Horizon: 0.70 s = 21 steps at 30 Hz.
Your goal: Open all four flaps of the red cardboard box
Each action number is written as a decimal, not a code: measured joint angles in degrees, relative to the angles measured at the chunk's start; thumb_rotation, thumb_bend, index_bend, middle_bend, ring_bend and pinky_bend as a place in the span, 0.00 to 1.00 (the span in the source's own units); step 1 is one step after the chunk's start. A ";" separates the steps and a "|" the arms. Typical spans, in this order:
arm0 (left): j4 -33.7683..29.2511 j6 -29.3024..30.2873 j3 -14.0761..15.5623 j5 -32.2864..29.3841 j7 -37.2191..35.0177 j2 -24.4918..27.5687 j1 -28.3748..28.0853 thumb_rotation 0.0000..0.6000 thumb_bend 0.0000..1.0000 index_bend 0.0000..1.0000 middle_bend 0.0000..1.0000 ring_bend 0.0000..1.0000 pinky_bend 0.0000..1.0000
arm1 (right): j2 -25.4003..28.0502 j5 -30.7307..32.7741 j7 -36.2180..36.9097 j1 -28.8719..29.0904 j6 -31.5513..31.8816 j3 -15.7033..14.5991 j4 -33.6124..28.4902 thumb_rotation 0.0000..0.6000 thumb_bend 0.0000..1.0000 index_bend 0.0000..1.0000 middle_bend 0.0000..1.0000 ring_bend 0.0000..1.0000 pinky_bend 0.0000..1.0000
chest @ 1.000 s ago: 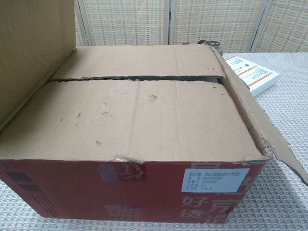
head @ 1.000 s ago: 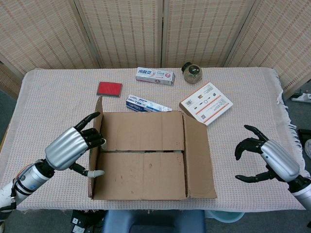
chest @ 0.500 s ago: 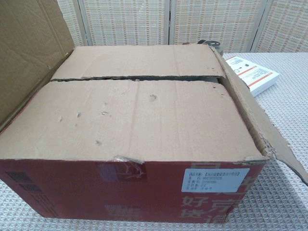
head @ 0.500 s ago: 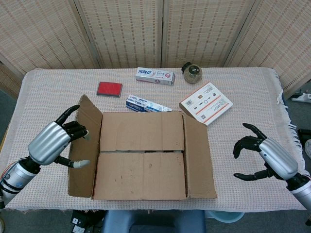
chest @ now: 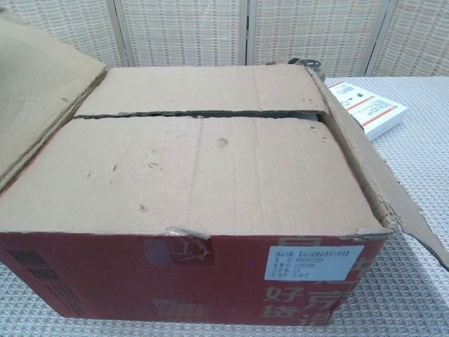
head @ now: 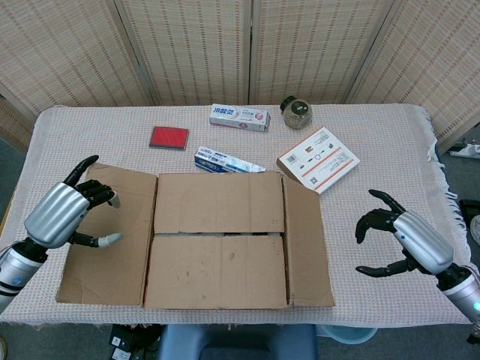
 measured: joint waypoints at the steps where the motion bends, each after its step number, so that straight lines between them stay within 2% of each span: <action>1: -0.05 -0.39 -0.12 -0.47 0.13 -0.26 0.03 0.12 0.19 0.50 0.55 0.48 0.00 | 0.03 -0.04 -0.55 0.21 -0.39 0.03 -0.12 0.59 0.08 0.52 0.48 0.36 0.00; 4: -0.02 -1.21 -0.26 -1.10 0.74 -1.28 0.07 0.11 0.19 0.47 0.55 0.46 0.00 | -0.10 -0.03 -2.64 0.81 -1.57 0.26 -0.53 0.63 0.08 0.48 0.43 0.35 0.01; 10: -0.62 -4.03 -0.17 -2.50 4.30 -3.33 -0.12 0.12 0.20 0.32 0.45 0.38 0.00 | -1.81 1.63 -10.06 2.67 -4.65 1.92 -2.75 0.65 0.09 0.29 0.28 0.29 0.12; 12: -1.04 -5.19 -0.16 -3.35 5.58 -3.85 -0.24 0.12 0.21 0.27 0.41 0.35 0.00 | -2.69 2.47 -12.19 3.79 -6.47 2.67 -3.53 0.69 0.09 0.22 0.23 0.26 0.13; 14: -1.45 -6.42 -0.17 -4.43 7.04 -4.45 -0.39 0.13 0.23 0.23 0.38 0.33 0.00 | -3.93 3.80 -14.41 5.34 -8.90 3.63 -4.27 0.80 0.09 0.13 0.17 0.21 0.13; 17: -1.80 -7.56 -0.27 -5.86 8.52 -5.17 -0.52 0.20 0.26 0.19 0.36 0.31 0.00 | -5.88 6.18 -17.43 7.82 -12.19 5.25 -4.97 0.95 0.09 0.05 0.14 0.18 0.13; 20: -2.14 -8.60 -0.30 -6.90 9.86 -5.75 -0.53 0.28 0.28 0.17 0.35 0.31 0.00 | -8.07 8.64 -20.79 9.97 -14.51 6.91 -5.19 1.00 0.09 0.02 0.11 0.16 0.13; 21: -2.22 -8.72 -0.29 -7.02 10.20 -5.81 -0.49 0.35 0.29 0.16 0.35 0.31 0.00 | -8.72 9.42 -21.85 10.59 -15.25 7.35 -5.20 1.00 0.09 0.01 0.10 0.15 0.13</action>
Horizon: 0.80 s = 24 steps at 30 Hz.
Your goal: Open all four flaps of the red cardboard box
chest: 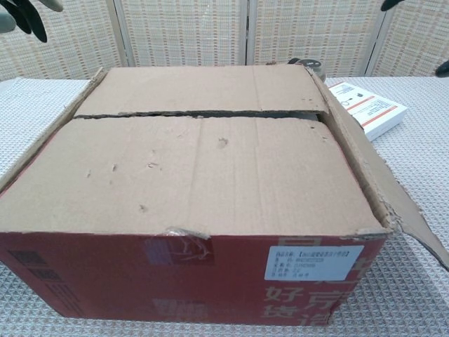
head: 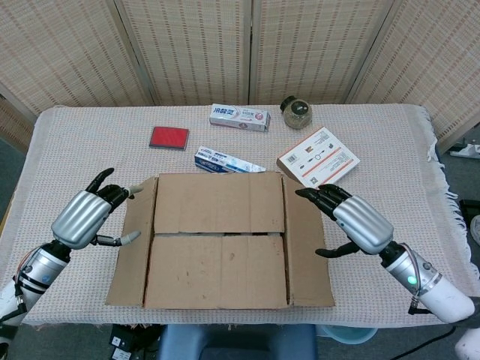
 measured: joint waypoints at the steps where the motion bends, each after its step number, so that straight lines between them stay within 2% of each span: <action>1: -0.08 -0.05 0.00 -0.08 0.53 -0.09 0.07 0.40 0.29 0.16 0.35 0.31 0.00 | -0.96 1.14 -1.41 0.89 -1.12 0.57 0.01 1.00 0.09 0.01 0.10 0.15 0.13; 5: -0.51 -0.01 0.01 -0.26 1.97 -0.53 0.48 0.63 0.29 0.15 0.35 0.31 0.00 | -4.52 4.83 -5.71 3.66 -4.62 2.04 0.44 1.00 0.09 0.00 0.07 0.13 0.12; 13: -1.39 -0.26 -0.10 -0.30 3.26 -0.58 0.82 0.64 0.29 0.15 0.35 0.31 0.00 | -12.08 10.09 -12.98 8.31 -9.75 3.57 2.82 1.00 0.09 0.00 0.07 0.13 0.11; 24: -1.75 -0.81 -0.20 -0.92 4.13 -0.78 1.28 0.64 0.29 0.15 0.35 0.31 0.00 | -19.38 13.79 -22.24 10.89 -10.16 4.12 6.93 1.00 0.09 0.00 0.07 0.13 0.10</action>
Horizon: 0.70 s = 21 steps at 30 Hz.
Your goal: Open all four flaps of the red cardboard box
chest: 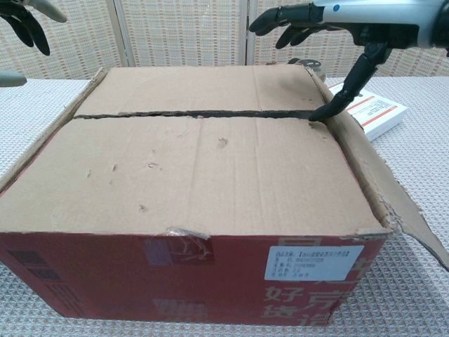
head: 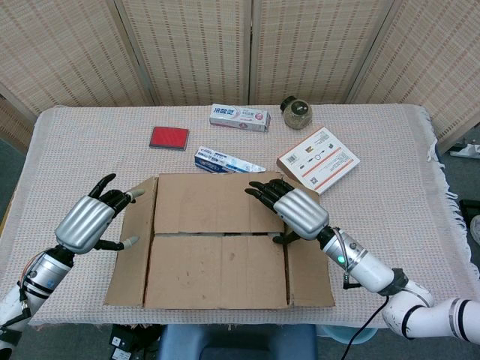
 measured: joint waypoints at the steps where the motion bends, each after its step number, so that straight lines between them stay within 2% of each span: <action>1: 0.03 -0.01 -0.03 0.00 -0.03 -0.01 0.03 0.64 0.29 0.15 0.35 0.31 0.00 | -0.71 0.34 -0.62 0.22 0.11 0.04 0.39 1.00 0.09 0.00 0.07 0.13 0.10; 10: 0.21 -0.13 -0.11 0.00 -0.29 -0.05 0.34 0.65 0.29 0.15 0.35 0.31 0.00 | -4.41 1.00 -2.60 1.55 0.63 0.07 3.07 1.00 0.09 0.00 0.07 0.13 0.10; 16: 0.37 0.04 -0.22 0.14 -0.53 -0.10 0.52 0.65 0.29 0.15 0.35 0.31 0.00 | -6.27 -0.50 -2.78 1.64 3.06 0.18 4.62 1.00 0.22 0.00 0.10 0.16 0.10; 21: 0.66 0.28 -0.34 0.23 -0.93 -0.09 0.72 0.65 0.29 0.15 0.35 0.31 0.00 | -6.64 -2.14 -1.57 1.24 6.31 0.92 5.17 1.00 0.26 0.00 0.13 0.18 0.10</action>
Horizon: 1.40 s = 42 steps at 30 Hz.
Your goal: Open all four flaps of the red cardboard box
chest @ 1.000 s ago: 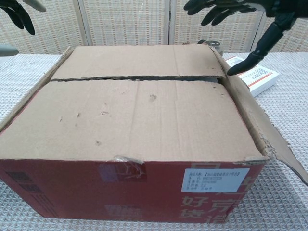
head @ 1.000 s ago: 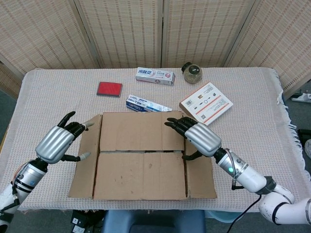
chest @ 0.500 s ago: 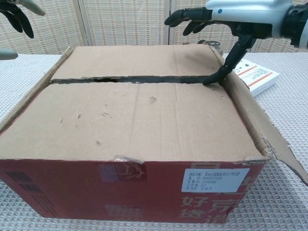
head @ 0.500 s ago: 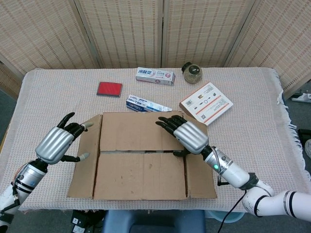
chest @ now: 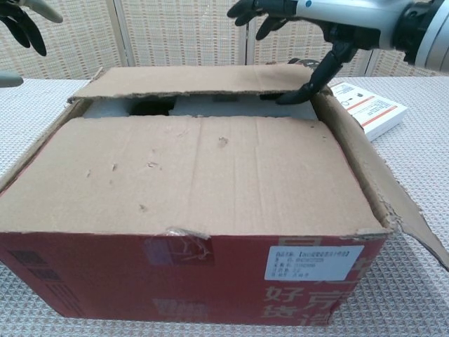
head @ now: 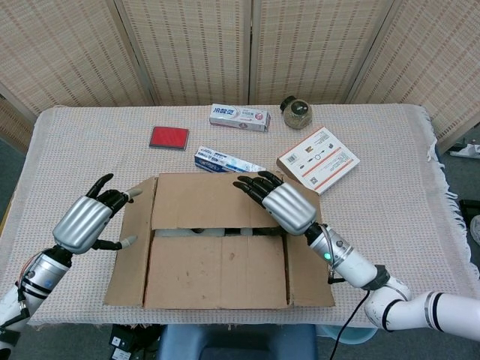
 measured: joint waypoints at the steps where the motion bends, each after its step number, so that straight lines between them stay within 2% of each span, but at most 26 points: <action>1: 0.07 0.02 -0.03 0.01 -0.11 0.00 0.02 0.65 0.29 0.15 0.35 0.31 0.00 | 0.03 -0.26 0.35 -0.12 0.89 0.39 0.07 1.00 0.26 0.00 0.13 0.18 0.10; 9: 0.33 0.28 -0.03 0.48 -0.64 0.00 0.30 0.65 0.29 0.15 0.35 0.31 0.00 | 0.71 0.56 1.69 -0.26 4.57 4.16 0.61 1.00 0.26 0.02 0.15 0.20 0.10; 19: 0.27 0.73 0.24 0.87 -0.96 0.49 0.98 0.65 0.29 0.16 0.35 0.31 0.00 | 0.20 7.80 1.41 1.99 4.23 9.27 4.98 1.00 0.26 0.04 0.15 0.20 0.10; 34: -0.36 0.27 0.46 1.18 -0.26 0.78 1.22 0.65 0.29 0.16 0.35 0.31 0.00 | -4.93 21.13 -1.14 8.93 -1.93 13.98 21.65 1.00 0.26 0.07 0.15 0.21 0.10; 38: -0.31 0.06 0.40 0.86 -0.21 0.71 1.22 0.65 0.29 0.16 0.35 0.31 0.00 | -4.31 22.56 -0.88 8.68 -2.51 14.20 21.54 1.00 0.26 0.07 0.15 0.20 0.09; 42: -0.44 0.06 0.24 0.63 -0.16 0.70 1.22 0.64 0.29 0.16 0.35 0.31 0.00 | -1.88 22.29 1.44 7.18 -2.98 14.01 17.83 1.00 0.26 0.07 0.15 0.20 0.08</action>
